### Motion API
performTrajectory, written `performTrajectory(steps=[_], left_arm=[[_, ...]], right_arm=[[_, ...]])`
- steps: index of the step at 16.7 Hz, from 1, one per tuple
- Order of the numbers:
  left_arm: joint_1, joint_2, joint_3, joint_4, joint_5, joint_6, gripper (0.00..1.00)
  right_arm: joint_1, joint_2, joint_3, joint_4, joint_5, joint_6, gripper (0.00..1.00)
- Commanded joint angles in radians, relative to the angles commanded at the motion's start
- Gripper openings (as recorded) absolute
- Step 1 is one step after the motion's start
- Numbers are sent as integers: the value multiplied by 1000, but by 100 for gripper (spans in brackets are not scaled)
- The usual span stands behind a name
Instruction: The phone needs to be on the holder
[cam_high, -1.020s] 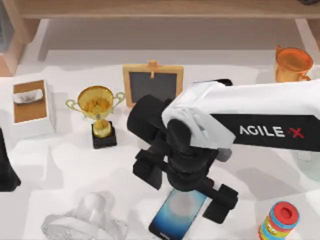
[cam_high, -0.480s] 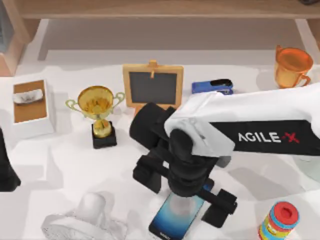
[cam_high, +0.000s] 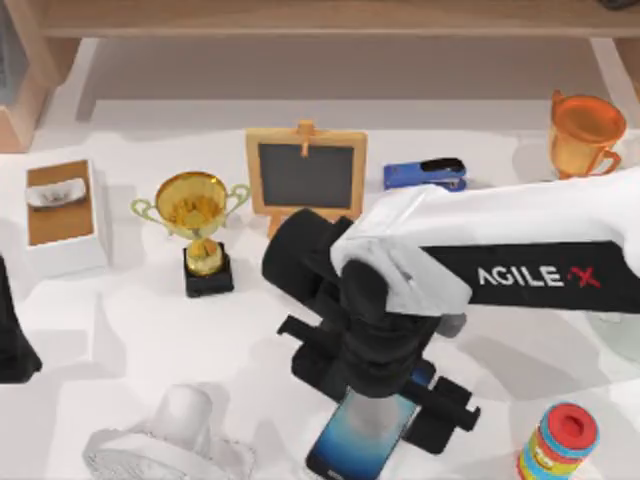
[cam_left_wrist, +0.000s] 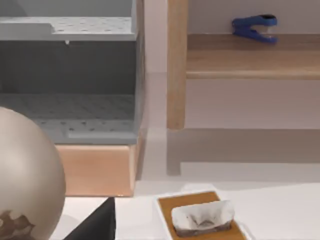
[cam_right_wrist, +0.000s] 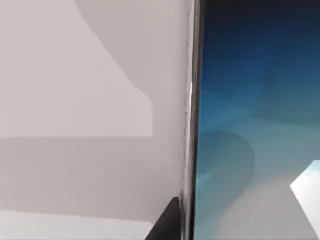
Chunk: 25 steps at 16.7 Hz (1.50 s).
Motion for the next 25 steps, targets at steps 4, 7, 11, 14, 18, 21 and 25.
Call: performTrajectory(steps=[4,7,11,14,18,21,25], left_arm=[[0,0,0,0,0,0,100],[0,0,0,0,0,0,100],[0,0,0,0,0,0,100],[0,0,0,0,0,0,100],[0,0,0,0,0,0,100],[0,0,0,0,0,0,100],[0,0,0,0,0,0,100]], right_arm=[[0,0,0,0,0,0,2],[0,0,0,0,0,0,0],[0,0,0,0,0,0,0],[-4,-57,14,-65,2,-19,0],[-4,-77,37,-115,2,-19,0],[-4,-88,48,-132,2,-20,0],[-8,-93,53,-125,-4,-24,0]])
